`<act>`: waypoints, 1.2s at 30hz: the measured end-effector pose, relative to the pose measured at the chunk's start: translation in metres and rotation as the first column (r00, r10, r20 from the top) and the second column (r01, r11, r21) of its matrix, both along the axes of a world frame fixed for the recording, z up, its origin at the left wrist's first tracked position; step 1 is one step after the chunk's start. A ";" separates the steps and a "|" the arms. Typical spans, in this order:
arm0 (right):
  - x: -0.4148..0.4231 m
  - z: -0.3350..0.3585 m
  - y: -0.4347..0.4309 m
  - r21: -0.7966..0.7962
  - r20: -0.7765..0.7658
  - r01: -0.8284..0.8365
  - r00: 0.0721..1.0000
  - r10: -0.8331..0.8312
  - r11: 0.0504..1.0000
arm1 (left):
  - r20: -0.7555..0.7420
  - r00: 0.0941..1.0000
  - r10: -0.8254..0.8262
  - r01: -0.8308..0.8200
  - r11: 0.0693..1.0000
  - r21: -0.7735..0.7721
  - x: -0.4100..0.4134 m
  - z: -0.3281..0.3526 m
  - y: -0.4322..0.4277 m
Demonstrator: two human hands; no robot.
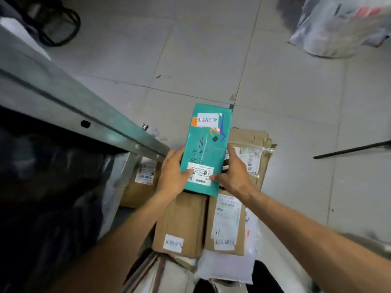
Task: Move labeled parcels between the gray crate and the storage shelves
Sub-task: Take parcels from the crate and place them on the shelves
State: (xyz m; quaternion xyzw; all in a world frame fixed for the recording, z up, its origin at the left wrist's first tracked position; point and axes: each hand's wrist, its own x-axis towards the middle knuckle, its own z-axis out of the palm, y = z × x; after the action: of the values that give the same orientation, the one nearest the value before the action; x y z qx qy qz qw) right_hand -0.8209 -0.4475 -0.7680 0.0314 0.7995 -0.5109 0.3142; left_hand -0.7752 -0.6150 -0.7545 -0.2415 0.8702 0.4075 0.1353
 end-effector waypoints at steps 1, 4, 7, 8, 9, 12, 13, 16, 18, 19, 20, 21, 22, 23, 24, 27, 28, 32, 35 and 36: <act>0.000 -0.015 -0.004 0.009 0.003 0.007 1.000 -0.007 1.000 | 0.019 0.999 -0.044 0.045 0.998 -0.036 -0.003 -0.013 -0.002; 0.000 -0.044 -0.013 0.029 0.037 0.046 0.998 -0.047 0.999 | 0.096 0.990 -0.104 0.116 0.986 -0.121 -0.009 -0.044 0.000; -0.002 -0.061 -0.025 0.049 0.046 0.056 0.997 -0.058 0.997 | 0.148 0.987 -0.070 0.092 0.984 -0.153 -0.013 -0.063 -0.003; -0.003 -0.065 -0.030 0.060 0.033 0.056 0.998 -0.058 0.997 | 0.156 0.986 -0.060 0.084 0.985 -0.151 -0.014 -0.066 -0.005; -0.004 -0.067 -0.034 0.075 0.026 0.056 0.998 -0.058 0.996 | 0.161 0.986 -0.053 0.077 0.985 -0.153 -0.014 -0.069 -0.007; -0.003 -0.067 -0.047 0.103 0.024 0.022 0.999 -0.024 0.994 | 0.182 0.983 -0.032 0.066 0.980 -0.189 -0.008 -0.073 -0.009; -0.003 -0.067 -0.051 0.119 0.029 0.001 1.000 -0.005 0.993 | 0.195 0.980 -0.022 0.062 0.978 -0.198 -0.005 -0.075 -0.009; -0.006 -0.064 -0.062 0.168 0.070 -0.033 0.997 0.022 0.985 | 0.243 0.970 -0.011 0.063 0.977 -0.206 0.002 -0.077 -0.010; -0.009 -0.063 -0.068 0.208 0.107 -0.044 0.994 0.022 0.977 | 0.245 0.969 -0.021 0.070 0.979 -0.189 0.003 -0.077 -0.011; -0.010 -0.061 -0.071 0.227 0.126 -0.051 0.992 0.022 0.973 | 0.244 0.969 -0.027 0.074 0.980 -0.185 0.003 -0.077 -0.011; -0.011 -0.060 -0.073 0.240 0.140 -0.057 0.990 0.024 0.969 | 0.244 0.969 -0.030 0.077 0.980 -0.182 0.003 -0.077 -0.011; -0.012 -0.059 -0.075 0.251 0.155 -0.062 0.988 0.023 0.966 | 0.244 0.969 -0.030 0.075 0.982 -0.176 0.003 -0.076 -0.011; -0.012 -0.058 -0.076 0.255 0.169 -0.064 0.985 0.021 0.965 | 0.243 0.969 -0.032 0.074 0.983 -0.168 0.003 -0.076 -0.012; -0.013 -0.057 -0.075 0.258 0.180 -0.068 0.983 0.021 0.964 | 0.238 0.971 -0.038 0.078 0.983 -0.165 0.002 -0.075 -0.012; -0.013 -0.056 -0.073 0.265 0.182 -0.074 0.983 0.026 0.961 | 0.232 0.972 -0.047 0.086 0.983 -0.162 0.002 -0.073 -0.013; -0.014 -0.049 -0.063 0.294 0.170 -0.099 0.984 0.050 0.950 | 0.205 0.976 -0.071 0.103 0.984 -0.147 0.001 -0.065 -0.014; -0.014 -0.045 -0.059 0.302 0.156 -0.103 0.986 0.058 0.948 | 0.198 0.977 -0.080 0.111 0.983 -0.148 0.001 -0.060 -0.014; -0.018 -0.020 -0.038 0.360 0.119 -0.143 0.987 0.107 0.922 | 0.177 0.975 -0.137 0.170 0.968 -0.183 -0.005 -0.033 -0.009; -0.023 0.014 -0.019 0.455 0.083 -0.279 0.959 0.272 0.845 | 0.182 0.950 -0.255 0.289 0.938 -0.193 -0.012 0.002 -0.004; -0.026 0.030 -0.012 0.501 0.081 -0.352 0.928 0.363 0.790 | 0.193 0.934 -0.301 0.337 0.920 -0.200 -0.016 0.016 -0.003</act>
State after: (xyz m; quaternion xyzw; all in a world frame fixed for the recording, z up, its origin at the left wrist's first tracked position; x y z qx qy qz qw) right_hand -0.8469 -0.4596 -0.7384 -0.0438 0.8998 -0.2141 0.3776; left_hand -0.7910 -0.6178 -0.7386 -0.1417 0.9257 0.2561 0.2397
